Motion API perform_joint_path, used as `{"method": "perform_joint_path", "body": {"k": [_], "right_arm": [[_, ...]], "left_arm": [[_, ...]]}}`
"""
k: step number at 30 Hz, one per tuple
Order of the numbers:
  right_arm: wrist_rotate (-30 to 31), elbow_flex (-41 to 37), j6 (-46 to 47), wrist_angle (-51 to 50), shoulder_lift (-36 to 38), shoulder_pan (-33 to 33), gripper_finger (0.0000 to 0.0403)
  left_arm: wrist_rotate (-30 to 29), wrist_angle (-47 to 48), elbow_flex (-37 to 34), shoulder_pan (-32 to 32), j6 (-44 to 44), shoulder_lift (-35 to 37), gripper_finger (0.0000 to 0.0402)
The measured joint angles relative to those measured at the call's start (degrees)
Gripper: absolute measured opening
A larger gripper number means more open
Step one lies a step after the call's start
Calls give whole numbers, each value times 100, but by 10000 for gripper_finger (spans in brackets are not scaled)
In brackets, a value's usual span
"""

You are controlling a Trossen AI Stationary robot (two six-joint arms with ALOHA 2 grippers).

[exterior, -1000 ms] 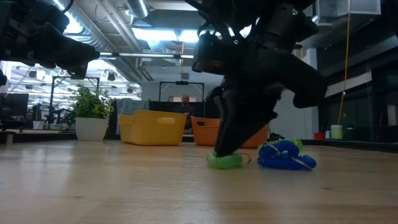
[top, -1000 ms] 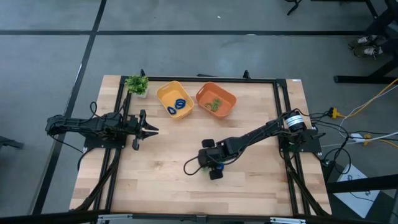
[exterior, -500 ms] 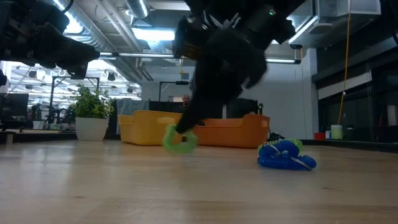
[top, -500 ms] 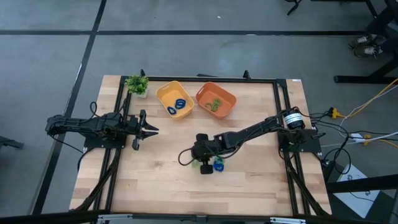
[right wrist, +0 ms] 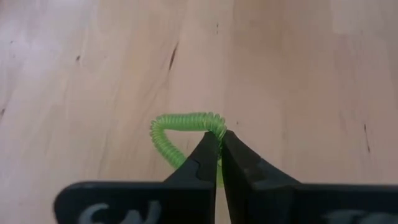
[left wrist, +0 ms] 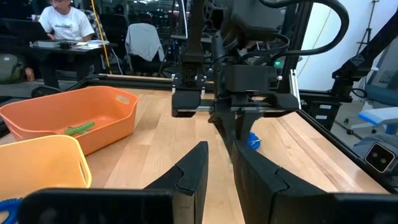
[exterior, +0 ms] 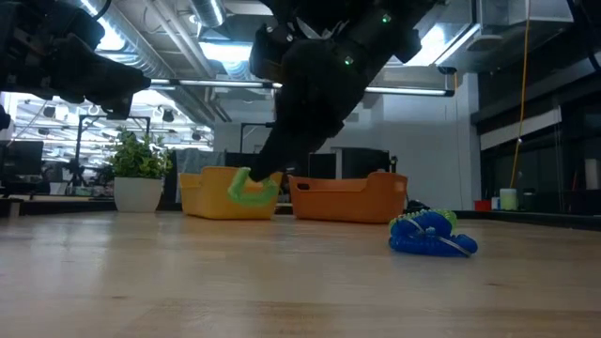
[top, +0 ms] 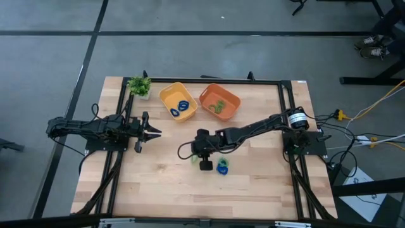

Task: Sort spring keychains
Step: Put the green spring keychain into the orange bin

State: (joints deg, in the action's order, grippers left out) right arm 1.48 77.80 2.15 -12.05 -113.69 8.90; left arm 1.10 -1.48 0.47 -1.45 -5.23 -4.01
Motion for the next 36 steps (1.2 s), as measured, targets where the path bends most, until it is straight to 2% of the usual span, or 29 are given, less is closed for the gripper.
{"method": "perform_joint_path", "body": {"k": [29, 32, 36], "right_arm": [[-16, 5, -142, 187, 0, -14, 10], [-21, 180, -223, -144, 0, -75, 10], [-13, 798, -355, -983, 7, -188, 10]], "left_arm": [[0, 0, 0, 0, 0, 0, 70], [0, 0, 0, 0, 0, 0, 70], [0, 0, 0, 0, 0, 0, 70]]}}
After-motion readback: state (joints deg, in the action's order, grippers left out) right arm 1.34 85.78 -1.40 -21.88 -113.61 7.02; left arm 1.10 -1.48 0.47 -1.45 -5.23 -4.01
